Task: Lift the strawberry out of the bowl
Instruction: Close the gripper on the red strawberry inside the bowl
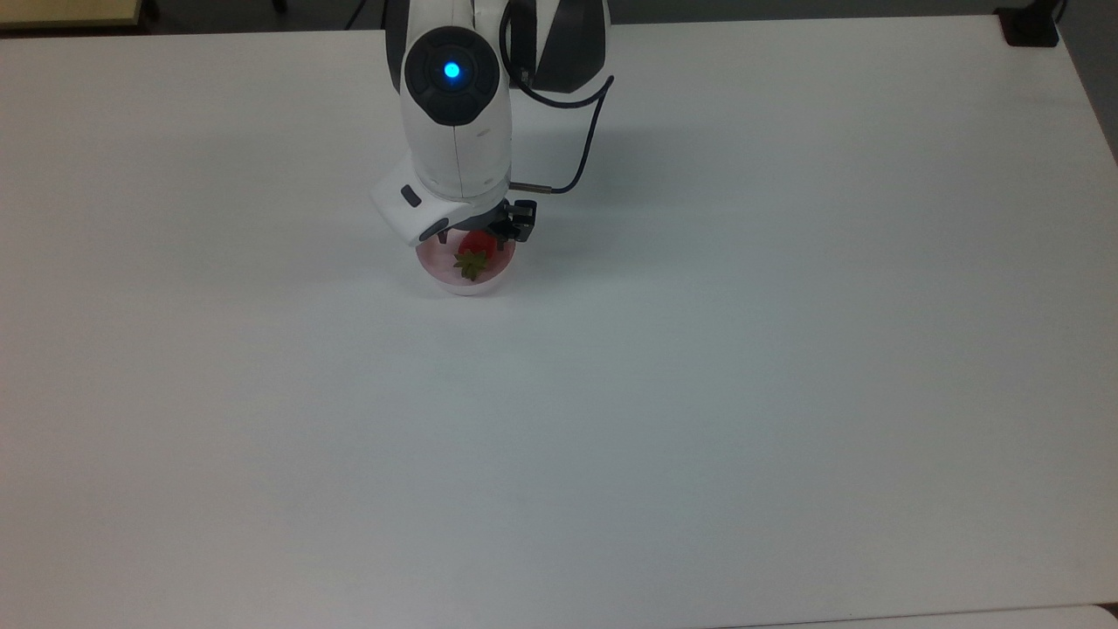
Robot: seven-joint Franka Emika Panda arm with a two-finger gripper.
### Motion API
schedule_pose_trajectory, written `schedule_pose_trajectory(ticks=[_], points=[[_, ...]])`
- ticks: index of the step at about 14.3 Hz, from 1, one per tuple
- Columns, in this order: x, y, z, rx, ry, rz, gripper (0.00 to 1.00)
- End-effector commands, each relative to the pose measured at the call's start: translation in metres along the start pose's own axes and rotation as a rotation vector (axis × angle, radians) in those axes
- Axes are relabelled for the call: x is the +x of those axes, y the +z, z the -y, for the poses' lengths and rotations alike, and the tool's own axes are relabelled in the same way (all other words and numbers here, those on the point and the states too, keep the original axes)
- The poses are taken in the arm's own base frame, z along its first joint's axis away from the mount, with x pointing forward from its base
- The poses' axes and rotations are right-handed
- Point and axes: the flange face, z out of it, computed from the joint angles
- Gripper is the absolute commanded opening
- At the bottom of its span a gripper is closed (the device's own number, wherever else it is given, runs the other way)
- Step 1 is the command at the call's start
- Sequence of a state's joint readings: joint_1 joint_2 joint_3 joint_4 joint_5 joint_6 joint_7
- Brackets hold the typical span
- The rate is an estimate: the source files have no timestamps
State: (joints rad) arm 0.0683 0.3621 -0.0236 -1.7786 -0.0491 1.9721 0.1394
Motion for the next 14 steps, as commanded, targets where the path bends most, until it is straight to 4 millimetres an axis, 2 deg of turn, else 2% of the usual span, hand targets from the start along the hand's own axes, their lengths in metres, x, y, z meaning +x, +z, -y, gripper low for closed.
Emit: schedule_pose_trajectory(ticks=[1, 5, 6, 11, 14], points=[[0.0, 0.011, 0.001, 0.001, 0.017, -0.009, 0.69], [0.001, 0.019, -0.003, 0.0, 0.024, 0.004, 0.66], [0.003, 0.026, -0.007, 0.001, 0.03, 0.009, 0.63], [0.004, 0.026, -0.008, 0.004, 0.033, 0.0, 0.6], [0.004, 0.024, -0.009, 0.004, 0.034, -0.003, 0.43]])
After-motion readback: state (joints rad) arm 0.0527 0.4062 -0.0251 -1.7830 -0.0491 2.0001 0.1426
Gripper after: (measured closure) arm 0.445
